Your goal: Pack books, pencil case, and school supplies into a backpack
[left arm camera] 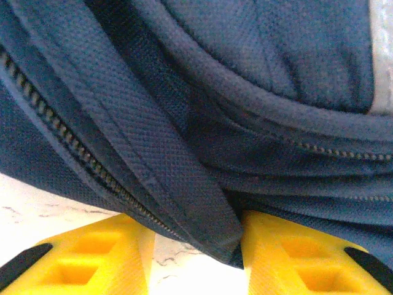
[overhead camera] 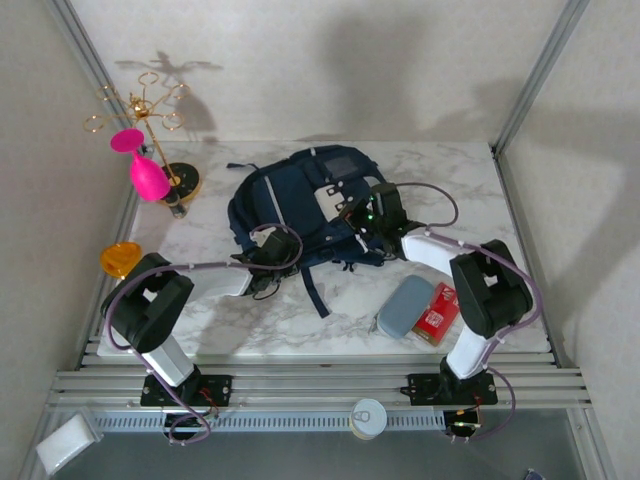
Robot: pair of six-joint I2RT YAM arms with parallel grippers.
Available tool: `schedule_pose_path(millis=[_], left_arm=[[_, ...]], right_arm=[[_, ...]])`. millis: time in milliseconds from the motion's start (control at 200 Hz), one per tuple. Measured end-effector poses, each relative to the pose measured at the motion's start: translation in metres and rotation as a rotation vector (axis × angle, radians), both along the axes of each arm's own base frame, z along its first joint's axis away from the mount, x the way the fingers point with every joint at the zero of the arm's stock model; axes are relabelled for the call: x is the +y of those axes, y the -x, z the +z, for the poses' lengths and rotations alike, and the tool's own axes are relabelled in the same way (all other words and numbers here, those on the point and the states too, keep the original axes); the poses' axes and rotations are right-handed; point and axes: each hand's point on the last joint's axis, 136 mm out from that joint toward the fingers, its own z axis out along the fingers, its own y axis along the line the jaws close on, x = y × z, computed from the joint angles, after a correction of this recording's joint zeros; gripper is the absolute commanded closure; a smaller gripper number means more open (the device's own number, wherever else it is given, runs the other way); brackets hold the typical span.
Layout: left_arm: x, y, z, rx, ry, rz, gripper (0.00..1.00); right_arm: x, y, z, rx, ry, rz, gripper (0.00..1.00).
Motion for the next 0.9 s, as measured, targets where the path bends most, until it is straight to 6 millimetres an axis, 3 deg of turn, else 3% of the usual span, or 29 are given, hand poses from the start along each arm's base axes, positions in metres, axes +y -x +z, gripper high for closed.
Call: schedule_pose_path(millis=[145,345,451,576,686,746,816,896], left_arm=[[0.002,-0.011,0.008,-0.015,-0.003,-0.022,0.59],[0.016,-0.056,0.026,-0.033,0.04,-0.018,0.57],[0.023,-0.068,0.044,-0.077,0.047,-0.011,0.5],[0.023,-0.056,0.086,-0.146,0.097,-0.012,0.48],[0.02,-0.032,0.13,-0.21,0.158,-0.006,0.46],[0.009,-0.018,0.15,-0.239,0.195,-0.024,0.45],[-0.008,-0.008,0.159,-0.23,0.218,-0.061,0.46],[-0.028,-0.006,0.155,-0.191,0.21,-0.092,0.47]], right_arm=[[-0.007,0.011,0.007,-0.003,-0.025,-0.034,1.0],[-0.005,0.013,0.014,-0.018,-0.065,-0.073,1.0],[-0.003,0.014,0.014,-0.024,-0.072,-0.105,1.0],[0.0,0.021,0.008,-0.017,-0.076,-0.136,1.0],[0.001,0.022,0.01,-0.015,-0.089,-0.147,1.0],[0.001,0.021,0.011,-0.016,-0.098,-0.152,1.0],[0.001,0.021,0.012,-0.014,-0.105,-0.158,1.0],[0.002,0.021,0.012,-0.012,-0.113,-0.162,1.0]])
